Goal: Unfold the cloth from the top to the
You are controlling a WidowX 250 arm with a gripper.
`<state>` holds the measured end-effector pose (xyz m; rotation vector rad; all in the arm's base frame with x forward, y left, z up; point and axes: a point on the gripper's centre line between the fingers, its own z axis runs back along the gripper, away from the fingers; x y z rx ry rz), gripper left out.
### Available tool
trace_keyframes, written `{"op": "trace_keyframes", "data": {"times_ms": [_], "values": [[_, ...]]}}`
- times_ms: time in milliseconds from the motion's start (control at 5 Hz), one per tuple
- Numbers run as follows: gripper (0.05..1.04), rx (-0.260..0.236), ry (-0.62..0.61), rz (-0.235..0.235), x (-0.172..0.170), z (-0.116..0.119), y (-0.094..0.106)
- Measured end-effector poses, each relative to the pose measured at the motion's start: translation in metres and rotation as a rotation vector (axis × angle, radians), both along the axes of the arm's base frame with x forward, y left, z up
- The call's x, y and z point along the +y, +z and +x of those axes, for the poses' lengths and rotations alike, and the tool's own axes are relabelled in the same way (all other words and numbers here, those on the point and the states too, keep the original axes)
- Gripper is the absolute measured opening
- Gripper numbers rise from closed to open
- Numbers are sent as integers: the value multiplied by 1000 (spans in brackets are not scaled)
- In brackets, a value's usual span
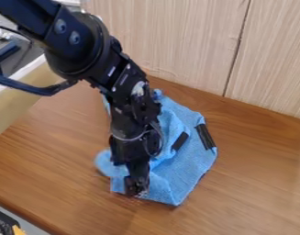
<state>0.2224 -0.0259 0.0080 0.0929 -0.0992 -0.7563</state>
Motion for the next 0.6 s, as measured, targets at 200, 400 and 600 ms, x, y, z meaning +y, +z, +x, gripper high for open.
{"op": "trace_keyframes", "data": {"times_ms": [200, 400, 600], "values": [[1002, -1, -6, 12, -3, 2, 8], [1000, -34, -14, 30, -4, 8, 29], [1000, -97, -29, 37, -6, 13, 56]]}}
